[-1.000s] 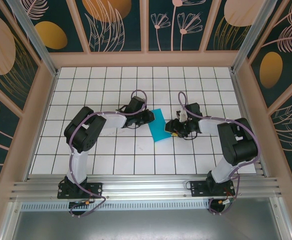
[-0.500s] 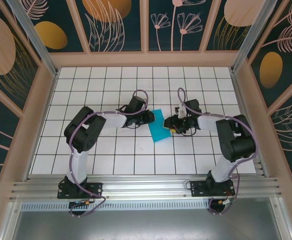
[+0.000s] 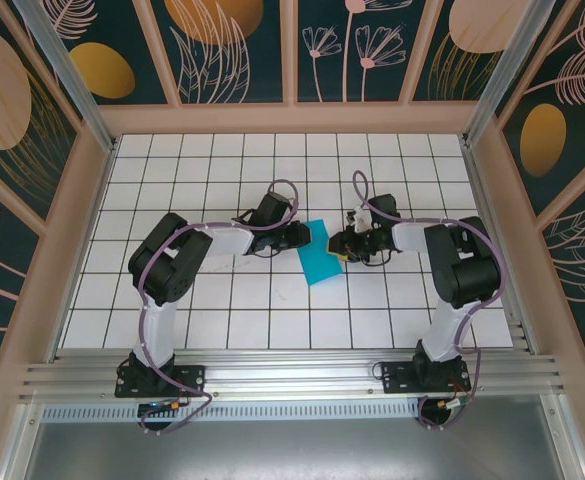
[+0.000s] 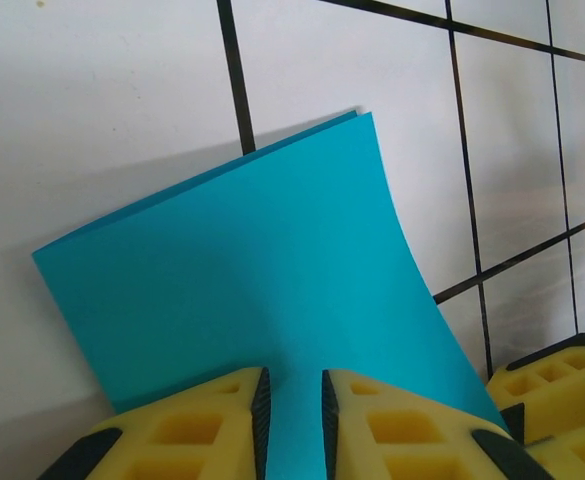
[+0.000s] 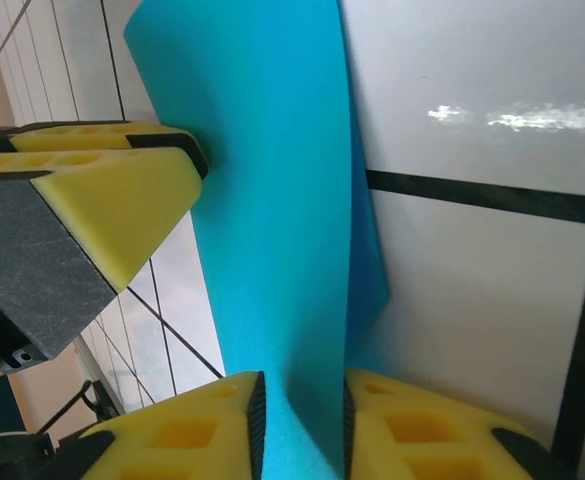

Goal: Fold a paper plane with a square sheet of paper (pick it up from the middle)
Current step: Third fold the triangle at the center of the table.

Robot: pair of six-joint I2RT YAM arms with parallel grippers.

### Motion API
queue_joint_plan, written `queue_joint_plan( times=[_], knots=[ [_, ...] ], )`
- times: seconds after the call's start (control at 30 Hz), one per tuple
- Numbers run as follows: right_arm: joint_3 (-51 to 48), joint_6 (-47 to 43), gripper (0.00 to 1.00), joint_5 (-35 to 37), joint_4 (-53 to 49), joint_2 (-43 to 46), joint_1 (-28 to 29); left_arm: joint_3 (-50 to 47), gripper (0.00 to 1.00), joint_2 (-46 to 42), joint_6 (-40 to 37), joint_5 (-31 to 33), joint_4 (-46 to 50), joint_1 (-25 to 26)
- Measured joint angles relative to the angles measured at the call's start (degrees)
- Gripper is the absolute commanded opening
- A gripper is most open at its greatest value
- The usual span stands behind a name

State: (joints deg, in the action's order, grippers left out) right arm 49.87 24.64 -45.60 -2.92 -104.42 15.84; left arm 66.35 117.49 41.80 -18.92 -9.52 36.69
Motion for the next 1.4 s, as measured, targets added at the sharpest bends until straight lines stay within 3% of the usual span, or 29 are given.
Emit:
queue_joint_plan(
  times=[0.2,0.47,0.7,0.97,1.23,1.4],
  knots=[
    [-1.9,1.8,0.08,-0.2,1.7,0.1,0.0,-1.7,0.33,-3.1,-1.4,-0.2,1.3,0.0],
    [-7.0,9.0,0.08,0.4,6.4,4.7,0.0,-10.4,0.39,-15.5,-2.8,0.4,0.5,0.7],
    [-11.1,19.3,0.08,2.8,12.7,8.0,1.5,-14.7,0.47,-21.6,-8.3,6.0,0.7,8.9],
    [-11.4,24.6,0.09,4.9,15.2,8.3,2.4,-11.6,0.53,-19.1,-16.4,17.1,4.4,21.2],
    [-11.4,25.3,0.09,5.1,15.2,8.3,2.6,-3.2,0.57,-11.3,-22.7,29.2,10.6,25.7],
    [-11.4,25.2,0.09,5.1,15.2,8.3,2.6,-1.2,0.52,-9.7,-24.5,34.7,12.9,26.7]
  ],
)
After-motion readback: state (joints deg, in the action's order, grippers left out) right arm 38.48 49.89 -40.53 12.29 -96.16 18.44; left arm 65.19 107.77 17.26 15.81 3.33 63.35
